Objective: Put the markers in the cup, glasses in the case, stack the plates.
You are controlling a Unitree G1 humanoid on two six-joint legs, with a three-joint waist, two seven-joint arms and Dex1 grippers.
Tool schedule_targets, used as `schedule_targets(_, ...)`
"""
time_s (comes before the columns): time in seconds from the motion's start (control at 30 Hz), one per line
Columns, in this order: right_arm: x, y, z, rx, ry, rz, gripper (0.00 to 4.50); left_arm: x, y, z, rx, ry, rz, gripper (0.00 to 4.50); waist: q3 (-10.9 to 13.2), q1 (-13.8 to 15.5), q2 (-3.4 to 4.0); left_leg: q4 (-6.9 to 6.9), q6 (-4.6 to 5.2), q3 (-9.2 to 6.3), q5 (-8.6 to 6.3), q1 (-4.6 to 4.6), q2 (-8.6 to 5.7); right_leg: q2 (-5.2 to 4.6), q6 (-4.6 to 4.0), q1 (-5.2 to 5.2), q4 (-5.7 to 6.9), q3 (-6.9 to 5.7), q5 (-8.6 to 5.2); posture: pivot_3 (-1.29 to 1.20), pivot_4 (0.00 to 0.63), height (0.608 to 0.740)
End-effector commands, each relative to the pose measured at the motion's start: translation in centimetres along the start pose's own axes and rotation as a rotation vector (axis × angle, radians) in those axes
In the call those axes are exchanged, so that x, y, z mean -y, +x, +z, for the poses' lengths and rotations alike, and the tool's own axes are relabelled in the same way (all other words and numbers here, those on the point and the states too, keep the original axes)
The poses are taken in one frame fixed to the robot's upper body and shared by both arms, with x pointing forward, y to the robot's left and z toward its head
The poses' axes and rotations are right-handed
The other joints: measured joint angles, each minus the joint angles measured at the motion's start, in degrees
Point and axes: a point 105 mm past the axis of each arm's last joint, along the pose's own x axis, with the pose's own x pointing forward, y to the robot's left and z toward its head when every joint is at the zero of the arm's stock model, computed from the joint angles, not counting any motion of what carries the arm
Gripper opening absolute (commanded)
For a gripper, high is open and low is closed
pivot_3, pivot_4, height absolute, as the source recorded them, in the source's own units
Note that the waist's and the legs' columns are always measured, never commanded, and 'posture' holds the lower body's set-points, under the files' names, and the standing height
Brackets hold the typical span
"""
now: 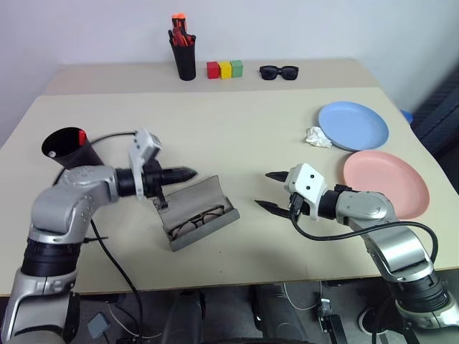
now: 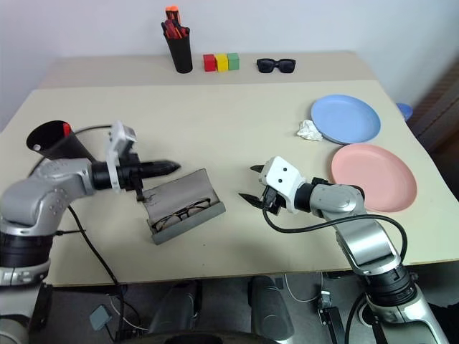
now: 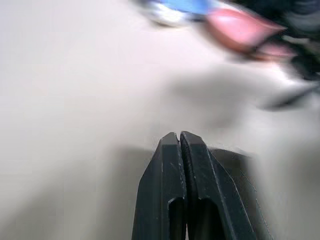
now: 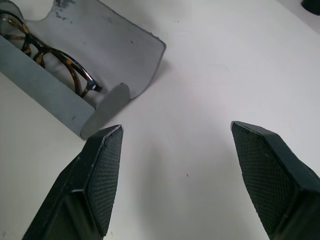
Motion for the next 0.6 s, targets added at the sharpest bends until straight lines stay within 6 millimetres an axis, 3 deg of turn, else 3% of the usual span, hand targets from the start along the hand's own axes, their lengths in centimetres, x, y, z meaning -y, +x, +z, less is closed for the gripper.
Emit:
schedule_targets(0.03, 0.0, -0.3, 1.3, 0.049, -0.02, -0.012, 3.49, -2.5, -1.0, -1.3, -0.078, 0.005, 0.14, 0.03, 0.0, 0.03, 0.01, -0.02, 0.0, -0.01, 0.0, 0.01, 0.0, 0.01, -0.01, 0.0, 0.04, 0.0, -0.01, 0.0, 0.15, 0.74)
schedule_targets(0.13, 0.0, -0.4, 1.5, 0.074, 0.009, -0.015, 3.49, -2.6, -1.3, -2.4, -0.125, 0.006, 0.139, 0.03, 0.0, 0.36, 0.0, 0.01, 0.0, -0.01, 0.0, -0.01, 0.0, 0.01, -0.01, -0.01, 0.06, -0.01, -0.02, 0.0, 0.15, 0.74)
schedule_targets(0.33, -2.7, -1.5, 2.8, 0.163, 0.106, 0.158, 3.49, 0.6, -1.5, -4.7, -0.187, -0.005, -0.042, 0.03, 0.0, 0.49, 0.0, 0.01, 0.0, -0.01, 0.0, -0.06, 0.0, -0.01, -0.01, 0.0, 0.02, -0.01, -0.02, 0.0, 0.15, 0.74)
schedule_targets(0.6, -2.7, -1.2, 2.2, 0.144, 0.106, 0.149, 3.49, 2.8, -1.7, -4.0, -0.161, 0.002, -0.151, 0.03, 0.0, 0.43, 0.0, 0.06, 0.0, 0.0, 0.0, -0.05, 0.0, -0.01, -0.21, 0.0, 0.05, -0.01, -0.12, 0.0, 0.15, 0.74)
